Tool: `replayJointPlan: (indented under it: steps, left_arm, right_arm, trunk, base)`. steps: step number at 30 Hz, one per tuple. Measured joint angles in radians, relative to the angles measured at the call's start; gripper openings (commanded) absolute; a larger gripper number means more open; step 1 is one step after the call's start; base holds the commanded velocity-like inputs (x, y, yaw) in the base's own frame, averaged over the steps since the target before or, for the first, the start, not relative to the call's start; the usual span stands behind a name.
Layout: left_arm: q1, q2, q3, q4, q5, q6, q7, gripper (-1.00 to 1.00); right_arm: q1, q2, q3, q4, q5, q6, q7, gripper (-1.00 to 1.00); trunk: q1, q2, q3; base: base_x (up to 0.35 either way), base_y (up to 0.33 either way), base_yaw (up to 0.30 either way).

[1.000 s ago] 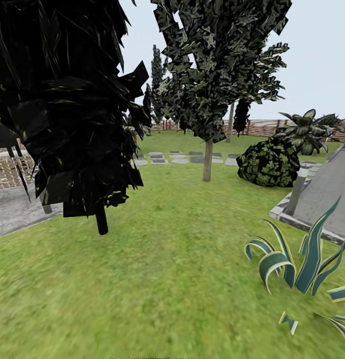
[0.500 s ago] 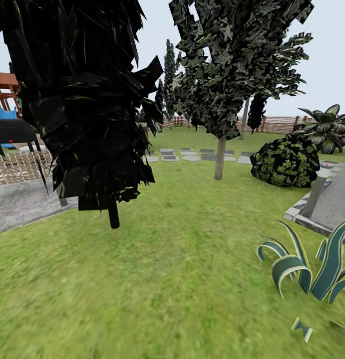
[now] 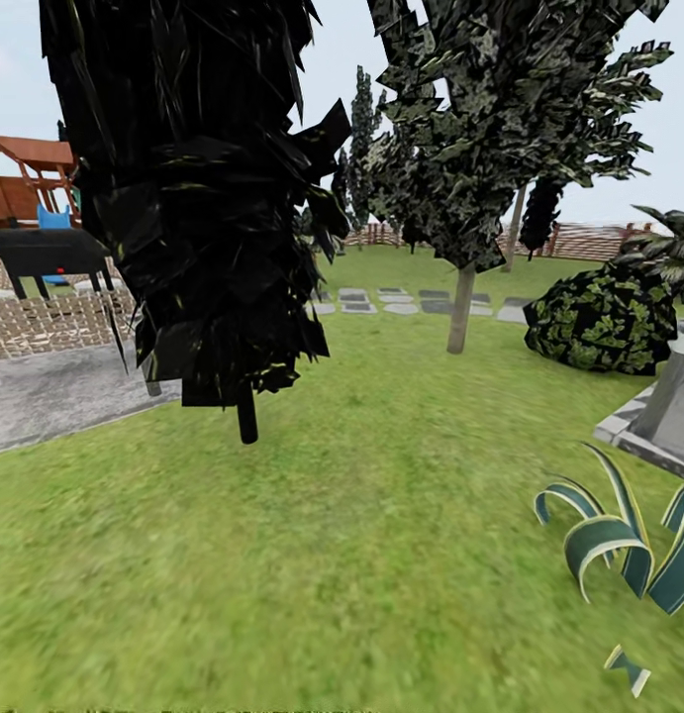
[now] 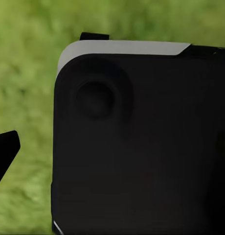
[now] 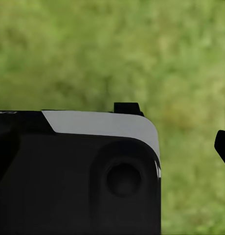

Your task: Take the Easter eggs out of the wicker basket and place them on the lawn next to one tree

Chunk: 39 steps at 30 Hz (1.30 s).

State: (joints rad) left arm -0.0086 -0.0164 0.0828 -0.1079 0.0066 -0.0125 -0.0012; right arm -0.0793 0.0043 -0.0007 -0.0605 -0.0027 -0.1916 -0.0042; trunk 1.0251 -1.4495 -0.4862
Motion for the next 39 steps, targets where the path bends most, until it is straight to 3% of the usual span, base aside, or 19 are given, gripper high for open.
replayJointPlan:
  steps: [7, 26, 39]
  left_arm:
    - [0.000, 0.000, 0.000, 0.001, 0.000, 0.000, 0.000, 1.00]
    - [0.000, 0.000, 0.000, 0.001, 0.000, 0.000, 0.000, 1.00]
    - [0.000, 0.000, 0.000, 0.000, 0.000, 0.000, 0.000, 1.00]
  right_arm:
    - [0.000, -0.001, -0.001, 0.000, 0.000, -0.001, 0.001, 1.00]
    - [0.000, -0.001, -0.002, 0.000, 0.000, -0.001, 0.001, 1.00]
    - [0.000, 0.000, -0.002, 0.000, -0.001, 0.002, 0.000, 1.00]
  trunk:
    - [0.000, 0.000, -0.009]
    - [0.000, 0.000, -0.012]
    - [0.000, 0.000, -0.031]
  base:
    - [0.000, 0.000, -0.090]
    - [0.000, 0.000, -0.263]
    - [0.000, 0.000, -0.027]
